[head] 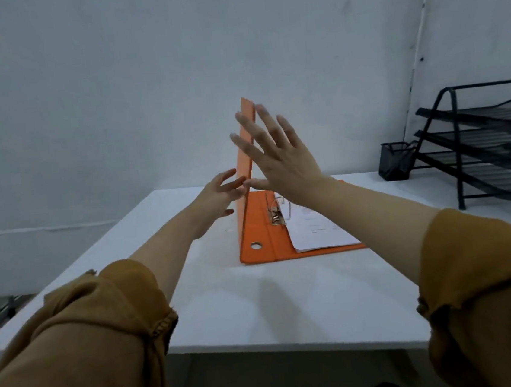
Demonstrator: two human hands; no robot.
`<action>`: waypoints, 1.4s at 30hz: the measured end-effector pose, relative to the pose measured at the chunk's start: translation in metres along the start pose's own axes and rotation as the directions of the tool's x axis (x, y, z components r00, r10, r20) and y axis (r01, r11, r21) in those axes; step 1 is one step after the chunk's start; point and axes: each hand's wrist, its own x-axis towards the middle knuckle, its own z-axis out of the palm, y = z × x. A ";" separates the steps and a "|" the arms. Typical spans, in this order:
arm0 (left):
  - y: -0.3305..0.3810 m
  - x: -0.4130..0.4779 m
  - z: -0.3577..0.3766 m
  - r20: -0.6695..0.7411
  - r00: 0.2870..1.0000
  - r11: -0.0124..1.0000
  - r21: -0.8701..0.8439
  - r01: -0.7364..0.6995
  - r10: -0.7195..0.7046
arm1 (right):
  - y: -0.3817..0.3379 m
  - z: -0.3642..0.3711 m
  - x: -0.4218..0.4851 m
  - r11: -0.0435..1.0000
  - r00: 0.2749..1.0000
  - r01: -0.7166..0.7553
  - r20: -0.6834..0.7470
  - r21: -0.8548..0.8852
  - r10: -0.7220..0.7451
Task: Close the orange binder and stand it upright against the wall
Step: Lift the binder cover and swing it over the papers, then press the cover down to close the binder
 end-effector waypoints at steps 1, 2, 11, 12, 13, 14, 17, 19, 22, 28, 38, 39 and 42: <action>-0.003 0.000 0.007 0.004 1.000 0.999 0.030 -0.021 0.021 | 0.005 0.000 -0.004 0.999 0.999 0.027 0.041 -0.046 -0.025; -0.005 0.001 0.015 0.000 0.999 0.997 0.064 -0.043 0.043 | 0.010 0.001 -0.009 0.997 0.995 0.046 0.093 -0.064 -0.040; -0.037 0.016 0.065 0.019 0.996 0.964 0.250 -0.093 0.092 | 0.038 0.017 -0.055 1.000 0.957 0.005 0.290 -0.011 -0.001; -0.039 0.019 0.069 0.022 0.994 0.951 0.292 -0.105 0.103 | 0.041 0.020 -0.062 1.000 0.953 -0.010 0.303 -0.012 0.013; -0.041 0.023 0.074 0.019 0.993 0.934 0.337 -0.118 0.119 | 0.046 0.021 -0.069 0.999 0.940 -0.032 0.340 -0.015 0.035; -0.042 0.026 0.078 0.011 0.992 0.914 0.386 -0.124 0.129 | 0.051 0.021 -0.075 0.998 0.924 -0.059 0.378 -0.014 0.060; -0.045 0.037 0.089 0.003 0.987 0.839 0.526 -0.139 0.161 | 0.061 0.027 -0.096 0.993 0.912 -0.121 0.396 0.007 0.109; -0.045 0.039 0.095 0.009 0.982 0.766 0.625 -0.151 0.187 | 0.067 0.029 -0.108 0.978 0.872 -0.200 0.466 0.059 0.151; -0.045 0.044 0.103 0.053 0.977 0.674 0.715 -0.182 0.208 | 0.068 0.030 -0.126 0.964 0.801 -0.262 0.566 0.038 0.195; -0.041 0.045 0.118 0.148 0.974 0.520 0.827 -0.216 0.169 | 0.060 0.045 -0.163 0.893 0.759 -0.436 0.578 0.111 0.299; -0.038 0.046 0.125 0.228 0.965 0.370 0.892 -0.261 0.132 | 0.057 0.050 -0.176 0.870 0.639 -0.467 0.739 0.155 0.212; -0.037 0.047 0.125 0.242 0.962 0.354 0.895 -0.271 0.123 | 0.058 0.049 -0.176 0.876 0.613 -0.457 0.768 0.153 0.186; -0.037 0.046 0.129 0.283 0.955 0.275 0.915 -0.295 0.084 | 0.054 0.050 -0.182 0.907 0.541 -0.399 0.833 0.132 0.116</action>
